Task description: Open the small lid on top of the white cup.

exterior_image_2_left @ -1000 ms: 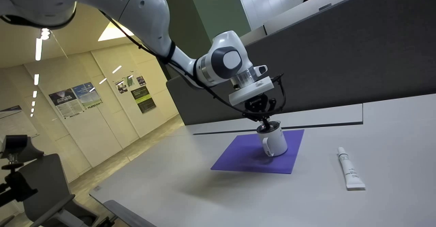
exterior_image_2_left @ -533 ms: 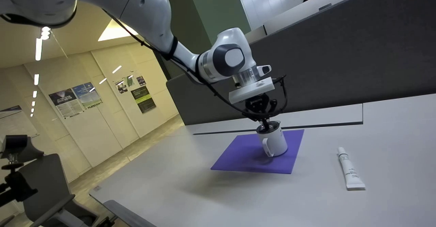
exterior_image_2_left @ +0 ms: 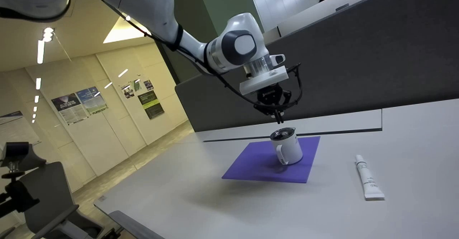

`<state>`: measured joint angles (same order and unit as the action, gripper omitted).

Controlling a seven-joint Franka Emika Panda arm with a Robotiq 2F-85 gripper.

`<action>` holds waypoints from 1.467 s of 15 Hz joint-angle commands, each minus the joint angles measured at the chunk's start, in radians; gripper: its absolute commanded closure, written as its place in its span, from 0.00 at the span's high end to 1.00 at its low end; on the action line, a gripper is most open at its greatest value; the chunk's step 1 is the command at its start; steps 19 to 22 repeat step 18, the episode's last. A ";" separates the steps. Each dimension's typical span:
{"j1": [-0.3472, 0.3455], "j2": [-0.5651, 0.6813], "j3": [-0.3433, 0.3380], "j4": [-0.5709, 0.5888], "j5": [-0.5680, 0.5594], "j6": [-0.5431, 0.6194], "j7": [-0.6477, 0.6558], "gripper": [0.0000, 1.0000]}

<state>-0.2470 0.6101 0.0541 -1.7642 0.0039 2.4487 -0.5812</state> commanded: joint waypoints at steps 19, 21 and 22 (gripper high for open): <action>0.008 -0.047 -0.024 0.069 0.019 -0.211 -0.080 1.00; 0.008 -0.047 -0.024 0.069 0.019 -0.211 -0.080 1.00; 0.008 -0.047 -0.024 0.069 0.019 -0.211 -0.080 1.00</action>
